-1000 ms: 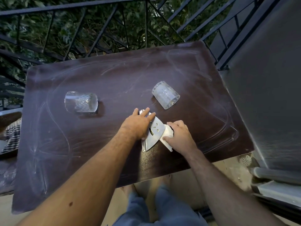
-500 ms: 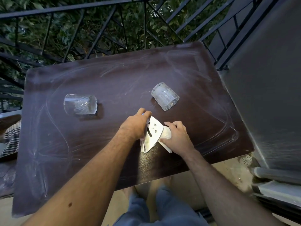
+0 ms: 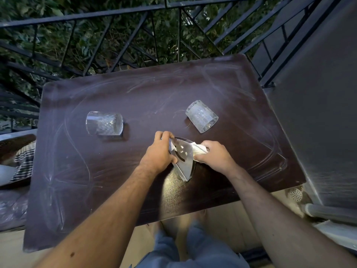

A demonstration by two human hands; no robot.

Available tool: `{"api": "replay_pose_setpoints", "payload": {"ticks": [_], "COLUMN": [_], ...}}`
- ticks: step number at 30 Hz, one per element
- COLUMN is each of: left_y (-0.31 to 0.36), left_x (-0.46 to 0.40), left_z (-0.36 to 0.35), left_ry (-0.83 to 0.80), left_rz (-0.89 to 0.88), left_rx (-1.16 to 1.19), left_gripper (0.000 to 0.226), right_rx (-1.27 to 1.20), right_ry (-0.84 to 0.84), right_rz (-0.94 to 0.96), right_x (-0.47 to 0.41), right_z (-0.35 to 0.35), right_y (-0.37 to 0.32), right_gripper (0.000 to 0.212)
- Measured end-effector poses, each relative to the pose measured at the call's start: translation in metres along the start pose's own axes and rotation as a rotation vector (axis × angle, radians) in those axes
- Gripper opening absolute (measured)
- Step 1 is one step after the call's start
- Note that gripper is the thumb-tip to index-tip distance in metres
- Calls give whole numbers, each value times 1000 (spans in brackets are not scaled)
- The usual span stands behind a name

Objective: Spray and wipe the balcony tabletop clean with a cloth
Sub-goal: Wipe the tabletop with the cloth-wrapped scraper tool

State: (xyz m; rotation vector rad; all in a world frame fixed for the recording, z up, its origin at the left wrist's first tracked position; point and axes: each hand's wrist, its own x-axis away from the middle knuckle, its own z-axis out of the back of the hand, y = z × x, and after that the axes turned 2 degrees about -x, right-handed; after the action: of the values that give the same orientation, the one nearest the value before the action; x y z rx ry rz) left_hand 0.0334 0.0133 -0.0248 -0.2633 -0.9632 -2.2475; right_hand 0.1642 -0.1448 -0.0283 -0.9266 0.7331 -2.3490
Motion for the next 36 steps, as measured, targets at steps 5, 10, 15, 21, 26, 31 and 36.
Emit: {"api": "replay_pose_setpoints", "payload": {"ticks": [5, 10, 15, 21, 26, 31, 36], "left_y": [-18, -28, -32, -32, -32, -41, -40], "left_x": [18, 37, 46, 56, 64, 66, 55], "left_z": [-3, -11, -17, -17, -12, 2, 18], "left_ry": [115, 214, 263, 276, 241, 291, 261], "left_rz": [53, 92, 100, 149, 143, -24, -241], "left_rx": [36, 45, -27, 27, 10, 97, 4], "left_gripper": [37, 35, 38, 37, 50, 66, 30], "right_rx": [-73, -90, -177, -181, -174, -207, -223], "right_ry": [51, 89, 161, 202, 211, 226, 239], "right_rz": [97, 184, 203, 268, 262, 244, 204], "right_x": [3, 11, 19, 32, 38, 38, 36], "right_z": [-5, -14, -23, -33, -41, -44, -46], "right_y": [-17, -25, -25, -30, -30, -31, -33], "right_gripper": [21, 17, 14, 32, 32, 32, 31]}}
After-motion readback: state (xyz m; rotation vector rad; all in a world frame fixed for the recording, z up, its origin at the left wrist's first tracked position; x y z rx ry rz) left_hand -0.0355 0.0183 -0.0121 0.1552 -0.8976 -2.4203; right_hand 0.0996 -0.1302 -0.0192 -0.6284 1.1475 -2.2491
